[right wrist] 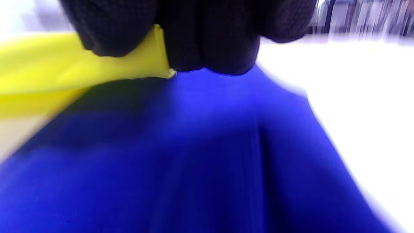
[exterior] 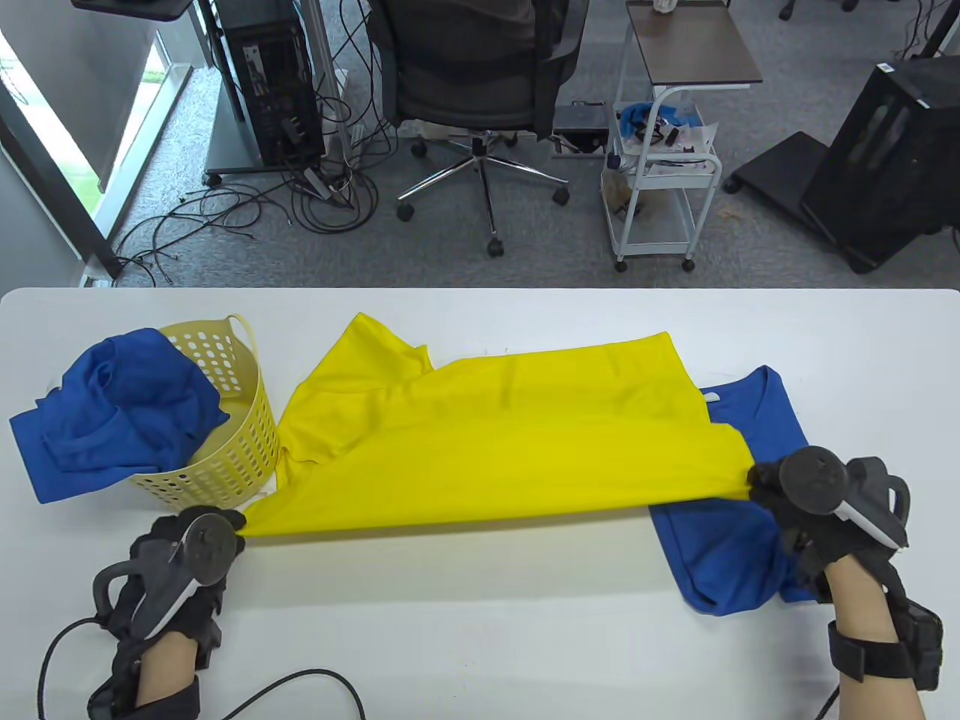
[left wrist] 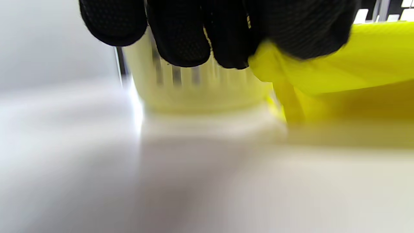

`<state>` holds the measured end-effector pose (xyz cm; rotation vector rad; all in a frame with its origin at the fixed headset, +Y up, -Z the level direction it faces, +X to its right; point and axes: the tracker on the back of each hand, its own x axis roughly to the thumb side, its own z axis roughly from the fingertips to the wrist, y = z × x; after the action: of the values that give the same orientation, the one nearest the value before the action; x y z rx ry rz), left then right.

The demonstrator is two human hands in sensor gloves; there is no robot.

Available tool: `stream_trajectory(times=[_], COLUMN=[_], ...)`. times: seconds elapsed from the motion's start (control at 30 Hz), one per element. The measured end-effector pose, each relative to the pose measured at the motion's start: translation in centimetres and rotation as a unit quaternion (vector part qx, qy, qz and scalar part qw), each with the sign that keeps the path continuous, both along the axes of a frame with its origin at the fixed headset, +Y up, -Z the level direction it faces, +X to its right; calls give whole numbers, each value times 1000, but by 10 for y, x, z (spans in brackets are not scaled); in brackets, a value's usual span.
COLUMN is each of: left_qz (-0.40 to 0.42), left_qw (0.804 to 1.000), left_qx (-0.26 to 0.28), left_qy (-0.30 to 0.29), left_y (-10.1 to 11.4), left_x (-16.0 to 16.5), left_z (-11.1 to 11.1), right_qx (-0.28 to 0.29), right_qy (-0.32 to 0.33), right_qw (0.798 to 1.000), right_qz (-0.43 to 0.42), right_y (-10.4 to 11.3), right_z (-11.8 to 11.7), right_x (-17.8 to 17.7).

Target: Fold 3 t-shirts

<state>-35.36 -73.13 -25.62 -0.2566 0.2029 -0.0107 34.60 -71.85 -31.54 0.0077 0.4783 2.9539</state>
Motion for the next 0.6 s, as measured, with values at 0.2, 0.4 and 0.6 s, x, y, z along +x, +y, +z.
stream_trajectory(times=[0.2, 0.4, 0.6], left_qz=[-33, -60, -63], left_qw=[999, 997, 998], left_qx=[-17, -52, -23], left_qy=[-4, -22, -5], left_y=[-17, -29, -27], left_x=[10, 20, 11], left_z=[-3, -5, -7], right_qx=[52, 71, 86], right_qy=[-27, -13, 9], right_qw=[998, 997, 996], right_qz=[-30, -17, -18], right_y=[-13, -12, -8], right_z=[1, 1, 4], right_x=[13, 6, -6])
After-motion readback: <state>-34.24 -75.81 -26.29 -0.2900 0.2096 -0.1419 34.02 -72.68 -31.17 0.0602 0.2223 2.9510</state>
